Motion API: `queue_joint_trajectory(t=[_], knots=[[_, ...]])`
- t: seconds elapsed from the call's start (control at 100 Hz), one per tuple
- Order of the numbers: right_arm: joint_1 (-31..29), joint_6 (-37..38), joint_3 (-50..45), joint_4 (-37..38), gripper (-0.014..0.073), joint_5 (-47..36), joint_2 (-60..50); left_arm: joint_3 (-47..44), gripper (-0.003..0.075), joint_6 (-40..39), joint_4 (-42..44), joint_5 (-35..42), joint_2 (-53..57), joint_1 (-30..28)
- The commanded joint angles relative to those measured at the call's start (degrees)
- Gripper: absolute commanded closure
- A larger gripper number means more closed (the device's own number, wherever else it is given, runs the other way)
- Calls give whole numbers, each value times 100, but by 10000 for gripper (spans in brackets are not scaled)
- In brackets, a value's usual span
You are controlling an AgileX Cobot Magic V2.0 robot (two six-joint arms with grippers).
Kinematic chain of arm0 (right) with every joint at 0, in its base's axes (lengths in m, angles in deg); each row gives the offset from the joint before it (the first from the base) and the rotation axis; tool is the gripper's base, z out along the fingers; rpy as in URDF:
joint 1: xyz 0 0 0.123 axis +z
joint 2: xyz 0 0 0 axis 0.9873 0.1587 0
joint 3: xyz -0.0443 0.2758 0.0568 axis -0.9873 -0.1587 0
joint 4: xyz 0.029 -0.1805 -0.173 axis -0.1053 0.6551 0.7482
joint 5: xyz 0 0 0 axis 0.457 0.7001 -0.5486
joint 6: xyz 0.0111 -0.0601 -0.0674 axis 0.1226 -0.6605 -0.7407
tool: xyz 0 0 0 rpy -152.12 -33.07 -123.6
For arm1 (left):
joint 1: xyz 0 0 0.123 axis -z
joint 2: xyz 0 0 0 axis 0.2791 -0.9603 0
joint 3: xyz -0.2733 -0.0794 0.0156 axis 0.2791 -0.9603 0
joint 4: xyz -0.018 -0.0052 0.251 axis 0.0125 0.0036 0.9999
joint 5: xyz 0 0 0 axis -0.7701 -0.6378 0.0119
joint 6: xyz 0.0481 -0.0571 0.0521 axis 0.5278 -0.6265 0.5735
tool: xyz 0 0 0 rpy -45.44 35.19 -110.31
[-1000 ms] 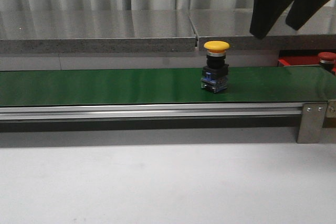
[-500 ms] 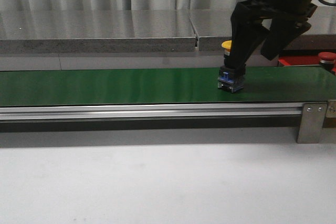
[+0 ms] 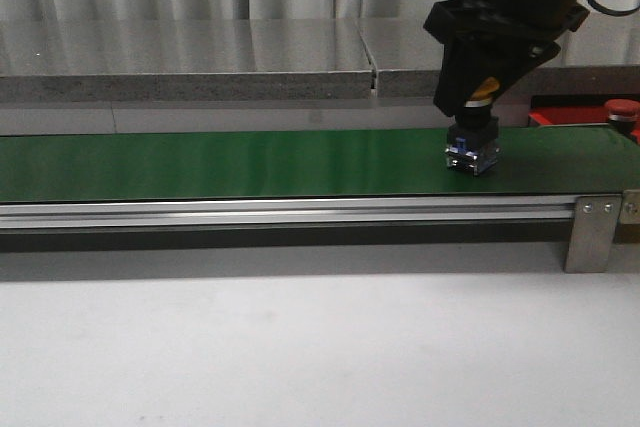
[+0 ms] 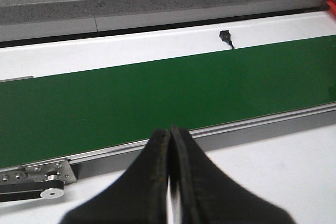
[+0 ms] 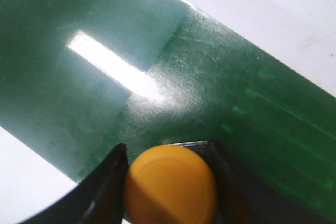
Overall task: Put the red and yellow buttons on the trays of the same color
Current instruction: 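Move the yellow button into the yellow tray and open the right gripper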
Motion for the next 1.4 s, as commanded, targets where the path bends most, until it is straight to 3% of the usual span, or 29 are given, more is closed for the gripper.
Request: queue_joint_trajectory(t=[0.0, 0.4, 0.75, 1.05, 1.39], knots=[[24, -47, 137, -118, 356, -278, -334, 159, 739, -25, -110, 379, 3, 44], [-394, 955, -564, -82, 379, -603, -1294, 159, 739, -25, -110, 379, 3, 44], [-1911, 960, -1342, -82, 379, -526, -2186, 159, 739, -25, -110, 379, 3, 44], [-3335, 960, -1660, -67, 379, -606, -2267, 159, 739, -25, -110, 379, 3, 44], [-4055, 1082, -1659, -73, 379, -947, -1888, 159, 739, -25, -110, 379, 3, 44]])
